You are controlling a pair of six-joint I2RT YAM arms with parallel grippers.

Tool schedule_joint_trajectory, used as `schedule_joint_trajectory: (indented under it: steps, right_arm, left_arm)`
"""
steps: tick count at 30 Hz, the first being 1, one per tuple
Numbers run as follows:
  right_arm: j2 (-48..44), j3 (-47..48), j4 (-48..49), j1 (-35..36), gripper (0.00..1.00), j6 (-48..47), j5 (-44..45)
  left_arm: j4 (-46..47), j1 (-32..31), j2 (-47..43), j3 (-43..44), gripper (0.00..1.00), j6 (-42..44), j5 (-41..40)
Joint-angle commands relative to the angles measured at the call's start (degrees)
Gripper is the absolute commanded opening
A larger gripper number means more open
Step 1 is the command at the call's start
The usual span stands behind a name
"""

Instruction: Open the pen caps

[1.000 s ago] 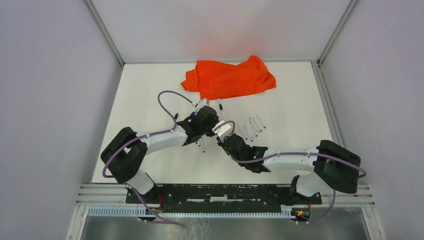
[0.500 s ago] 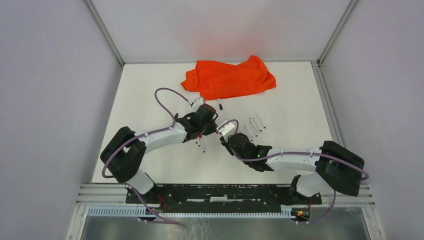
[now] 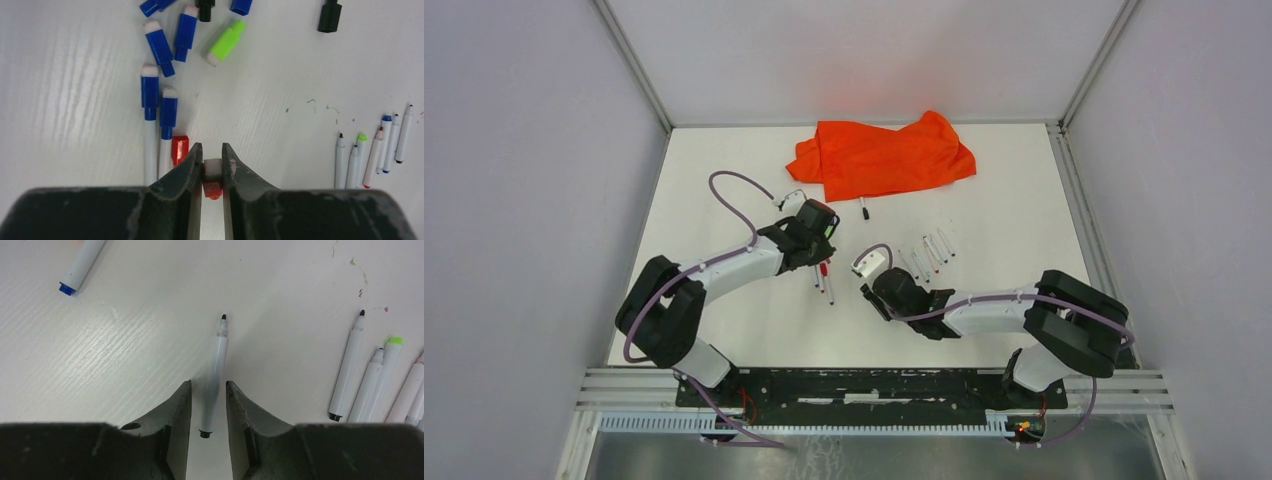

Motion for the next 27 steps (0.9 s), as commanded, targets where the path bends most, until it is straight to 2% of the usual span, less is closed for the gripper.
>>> schedule_joint_trajectory:
  steps: [1,5,8,19,27]
  right_arm:
    - [1.30,2.38,-0.34,-0.35,0.36,1.81,-1.56]
    - [2.98,2.26,-1.16,-0.66,0.32,2.94,-1.48]
    - [3.78,1.65,-1.16,-1.25,0.26,3.77,-1.88]
    - [3.71,-0.61,-0.72,-4.80,0.07,4.20,-2.56]
    - [3.37,0.49,-1.24,-9.27,0.04,2.45,-1.43]
  left_arm:
    - [-4.50,2.26,-3.04,1.24,0.02,3.12,-3.93]
    - [-6.31,4.81,-3.34,0.71,0.02,2.90,-4.72]
    - [-6.79,6.61,-2.85,-0.04,0.03,2.53,-4.64]
    - [-5.90,11.64,1.68,-0.83,0.15,2.80,-2.41]
    - [-5.46,13.78,5.93,1.67,0.19,4.12,-1.54]
